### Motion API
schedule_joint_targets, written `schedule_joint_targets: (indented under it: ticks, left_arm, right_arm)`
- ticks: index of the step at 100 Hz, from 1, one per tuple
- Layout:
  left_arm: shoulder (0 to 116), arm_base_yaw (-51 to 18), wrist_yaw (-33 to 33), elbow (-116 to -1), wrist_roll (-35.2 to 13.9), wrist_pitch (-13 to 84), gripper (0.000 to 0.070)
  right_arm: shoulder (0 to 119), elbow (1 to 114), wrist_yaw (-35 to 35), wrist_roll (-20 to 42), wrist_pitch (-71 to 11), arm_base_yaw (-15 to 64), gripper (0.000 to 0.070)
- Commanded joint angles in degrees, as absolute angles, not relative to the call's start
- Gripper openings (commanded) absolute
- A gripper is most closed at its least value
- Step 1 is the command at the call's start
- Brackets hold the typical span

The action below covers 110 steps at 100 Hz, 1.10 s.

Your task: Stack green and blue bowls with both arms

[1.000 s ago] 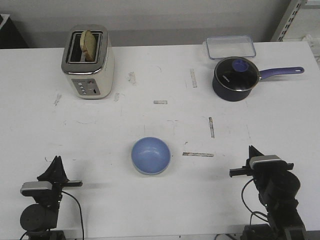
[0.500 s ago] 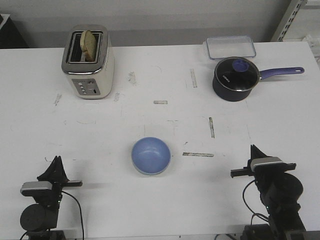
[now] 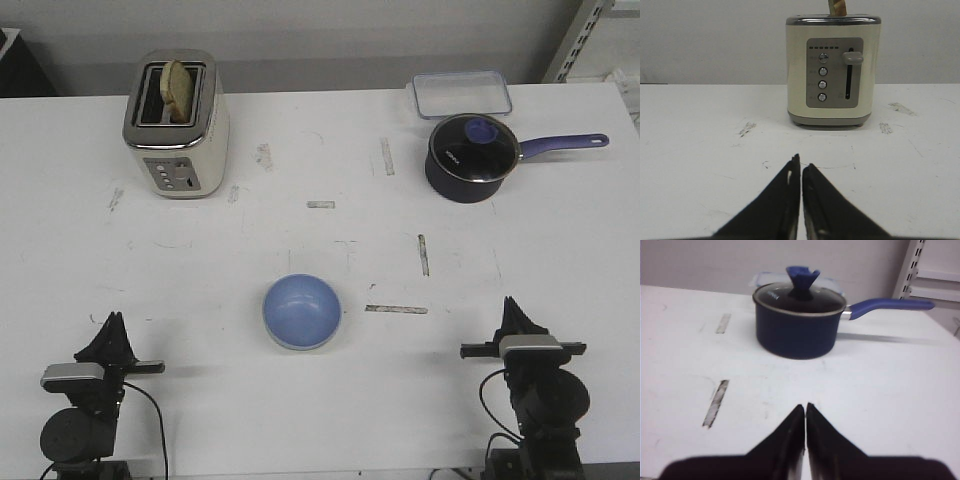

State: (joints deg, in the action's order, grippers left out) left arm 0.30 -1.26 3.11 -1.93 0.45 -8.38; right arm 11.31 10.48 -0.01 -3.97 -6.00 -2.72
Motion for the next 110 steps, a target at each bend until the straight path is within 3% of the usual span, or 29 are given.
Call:
schedule_joint_targets:
  ticks: [1, 14, 32, 110]
  left_arm:
    - [0.2, -1.2, 3.1, -0.7, -0.1, -9.1, 0.0001]
    - [0.2, -1.2, 3.1, -0.7, -0.1, -9.1, 0.0001]
    - [0.3, -1.2, 3.1, -0.8, -0.1, -9.2, 0.0001]
    - [0.5, -1.2, 3.1, -0.8, -0.1, -9.1, 0.0001]
  right_arm:
    - [8.1, 7.8, -0.2, -1.8, -3.7, -2.7, 0.0000]
    - [-0.6, 1.8, -0.1, 1.1, -2.4, -2.6, 0.0000]
    - [0.1, 0.7, 0.0, 4.1, -3.1, -2.6, 0.0000]
    - [0.1, 0.7, 0.0, 4.3, -3.0, -2.6, 0.0000]
